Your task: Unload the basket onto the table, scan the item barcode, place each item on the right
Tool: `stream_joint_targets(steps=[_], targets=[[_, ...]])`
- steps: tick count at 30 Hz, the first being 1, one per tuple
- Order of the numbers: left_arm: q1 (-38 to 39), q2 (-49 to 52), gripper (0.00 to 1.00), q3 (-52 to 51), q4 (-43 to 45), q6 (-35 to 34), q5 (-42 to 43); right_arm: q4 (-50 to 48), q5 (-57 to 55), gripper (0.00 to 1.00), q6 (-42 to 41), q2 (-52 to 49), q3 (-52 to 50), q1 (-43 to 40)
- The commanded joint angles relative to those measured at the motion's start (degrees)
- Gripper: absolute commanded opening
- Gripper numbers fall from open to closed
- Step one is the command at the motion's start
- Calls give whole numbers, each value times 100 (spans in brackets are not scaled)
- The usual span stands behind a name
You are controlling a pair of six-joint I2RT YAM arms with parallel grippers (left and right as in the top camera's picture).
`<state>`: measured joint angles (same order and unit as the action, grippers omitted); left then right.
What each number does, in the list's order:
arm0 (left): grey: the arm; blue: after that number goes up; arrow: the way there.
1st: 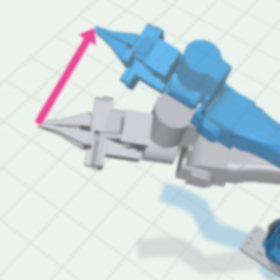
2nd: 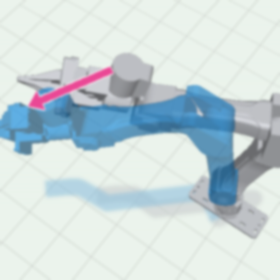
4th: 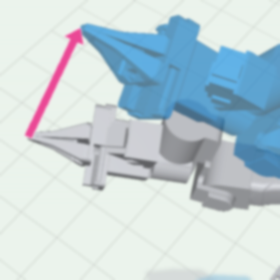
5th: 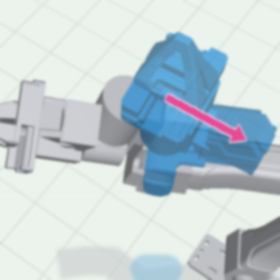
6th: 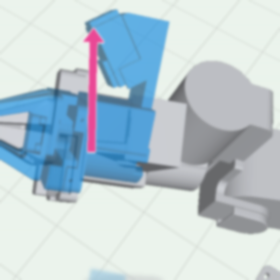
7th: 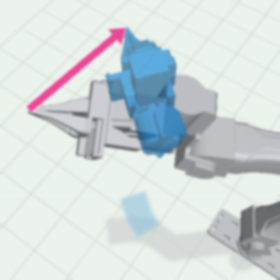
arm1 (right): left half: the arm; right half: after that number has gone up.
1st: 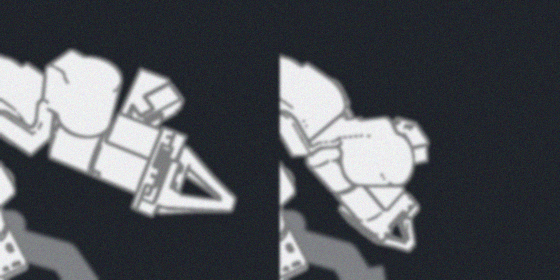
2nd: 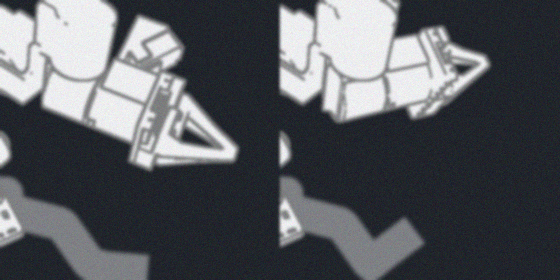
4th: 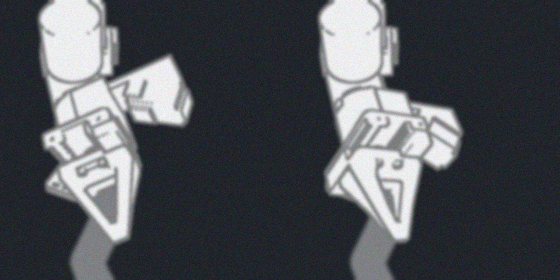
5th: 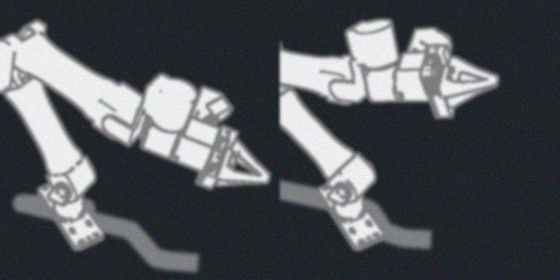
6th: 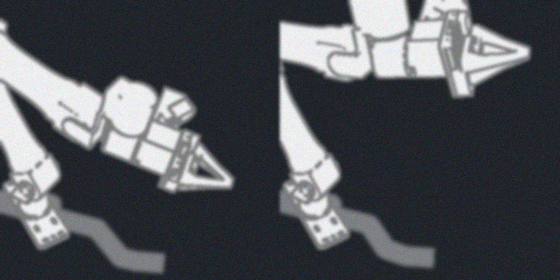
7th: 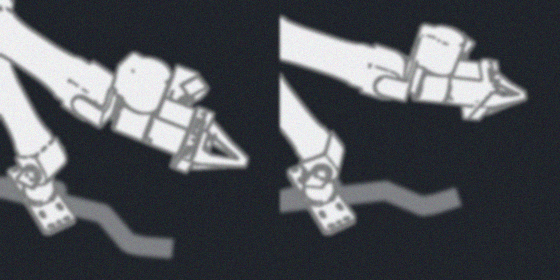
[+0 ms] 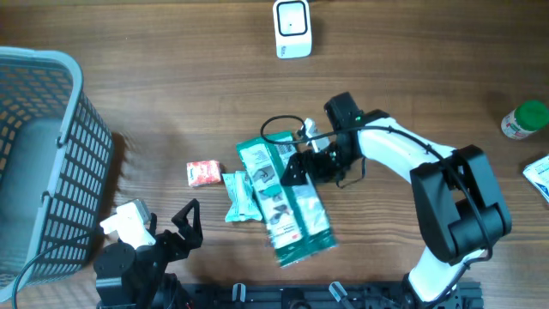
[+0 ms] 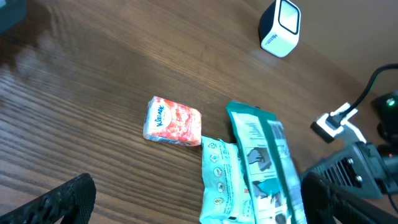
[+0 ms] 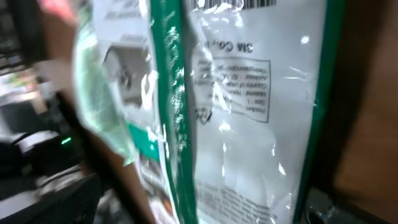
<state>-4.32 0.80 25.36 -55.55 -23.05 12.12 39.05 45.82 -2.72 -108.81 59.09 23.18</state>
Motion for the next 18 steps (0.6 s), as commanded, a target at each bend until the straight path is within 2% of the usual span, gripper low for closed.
stream_joint_targets(steps=[1, 4, 5, 6, 7, 8, 12, 15, 18], targets=[[-31, -42, 100, -9, 15, -31, 92, 66, -210, 100, -87, -531, -553, 286], [-31, -42, 100, -9, 15, -31, 92, -55, -210, 98, -328, -535, -553, 422], [-31, -42, 100, -9, 15, -28, 90, -111, -208, 83, -402, -535, -555, 472], [-31, -42, 100, -9, 15, -31, 90, -203, -229, 50, -518, -535, -555, 531], [-31, -42, 100, -9, 15, -31, 92, -293, -232, 13, -614, -535, -555, 597], [-31, -42, 100, -9, 15, -31, 92, -417, -227, 4, -697, -535, -555, 664], [-31, -42, 100, -9, 15, -31, 92, -1010, -229, 5, -927, -498, -463, 769], [-31, -42, 100, -9, 15, -31, 92, -682, -216, 5, -538, -166, -61, 643], [-31, -42, 100, -9, 15, -31, 92, -33, -61, 5, 212, 619, 466, 573]])
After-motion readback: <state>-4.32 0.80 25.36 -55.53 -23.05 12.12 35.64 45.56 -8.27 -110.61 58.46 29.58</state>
